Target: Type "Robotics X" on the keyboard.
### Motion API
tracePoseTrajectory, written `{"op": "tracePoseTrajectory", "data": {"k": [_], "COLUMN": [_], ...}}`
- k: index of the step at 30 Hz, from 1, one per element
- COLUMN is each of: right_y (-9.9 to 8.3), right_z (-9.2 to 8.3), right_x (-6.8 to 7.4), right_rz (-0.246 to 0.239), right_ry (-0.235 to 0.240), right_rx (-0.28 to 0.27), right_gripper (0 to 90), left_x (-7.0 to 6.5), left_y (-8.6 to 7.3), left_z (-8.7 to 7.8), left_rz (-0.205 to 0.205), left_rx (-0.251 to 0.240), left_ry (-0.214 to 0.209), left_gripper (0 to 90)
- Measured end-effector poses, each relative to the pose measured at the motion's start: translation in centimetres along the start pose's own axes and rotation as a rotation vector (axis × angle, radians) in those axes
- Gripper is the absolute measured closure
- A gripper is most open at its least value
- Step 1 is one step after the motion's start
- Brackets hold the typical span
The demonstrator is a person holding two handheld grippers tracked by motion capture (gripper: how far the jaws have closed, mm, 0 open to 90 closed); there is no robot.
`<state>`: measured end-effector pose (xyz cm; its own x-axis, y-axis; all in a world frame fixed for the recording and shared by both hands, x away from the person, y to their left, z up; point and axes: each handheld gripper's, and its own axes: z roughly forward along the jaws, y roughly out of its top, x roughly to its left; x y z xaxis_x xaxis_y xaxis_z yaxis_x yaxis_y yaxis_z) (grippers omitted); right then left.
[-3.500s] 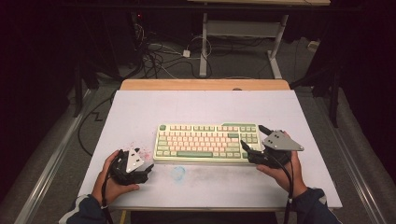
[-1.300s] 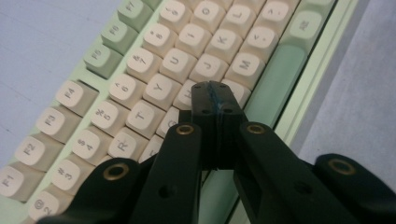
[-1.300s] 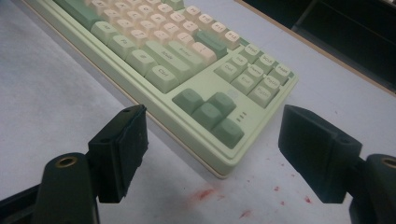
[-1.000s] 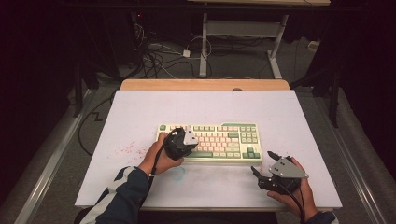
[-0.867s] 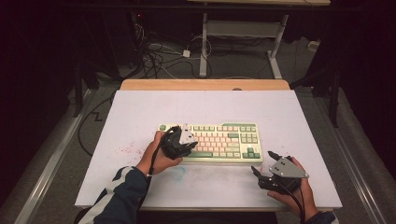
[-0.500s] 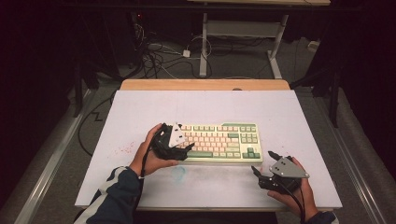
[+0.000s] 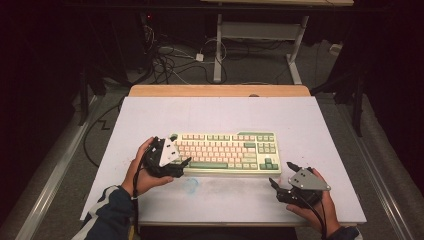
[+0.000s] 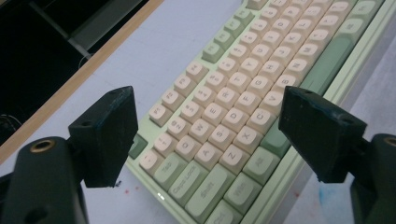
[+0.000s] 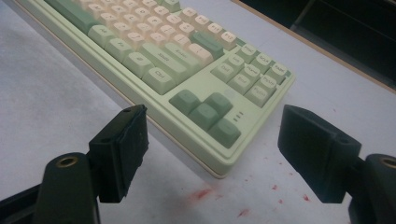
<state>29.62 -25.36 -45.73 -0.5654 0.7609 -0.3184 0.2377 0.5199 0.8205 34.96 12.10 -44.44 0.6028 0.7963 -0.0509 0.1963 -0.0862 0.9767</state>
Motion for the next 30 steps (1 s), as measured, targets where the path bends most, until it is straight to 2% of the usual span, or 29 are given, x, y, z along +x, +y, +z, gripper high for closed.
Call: {"op": "tracePoseTrajectory", "data": {"k": [6,10,13,19,23,30], "right_y": [0.0,0.0,-0.1,-0.1,-0.2,0.0], "right_z": [0.1,0.2,0.2,0.3,0.4,0.7], "right_x": [0.1,0.1,0.1,0.1,-0.1,-0.4], "right_rz": [-0.004,-0.006,-0.003,-0.005,0.004,0.010], "right_ry": [0.003,0.004,0.002,0.005,0.001,-0.003], "right_rx": [0.004,0.005,0.007,0.015,0.017,0.018], "right_gripper": [25.5,25.5,25.5,25.6,26.2,28.0], "left_x": [0.7,1.0,1.3,1.9,2.2,2.3], "left_y": [-0.9,-1.7,-2.4,-3.8,-4.4,-5.4], "left_z": [-0.8,-1.3,-1.6,-2.5,-3.2,-4.0], "left_rz": [0.026,0.029,0.009,0.003,-0.015,-0.009], "left_rx": [0.018,0.024,0.035,0.071,0.084,0.122], "left_ry": [0.032,0.050,0.061,0.082,0.097,0.110], "left_gripper": [18.0,18.0,18.0,18.0,17.9,17.9]}}
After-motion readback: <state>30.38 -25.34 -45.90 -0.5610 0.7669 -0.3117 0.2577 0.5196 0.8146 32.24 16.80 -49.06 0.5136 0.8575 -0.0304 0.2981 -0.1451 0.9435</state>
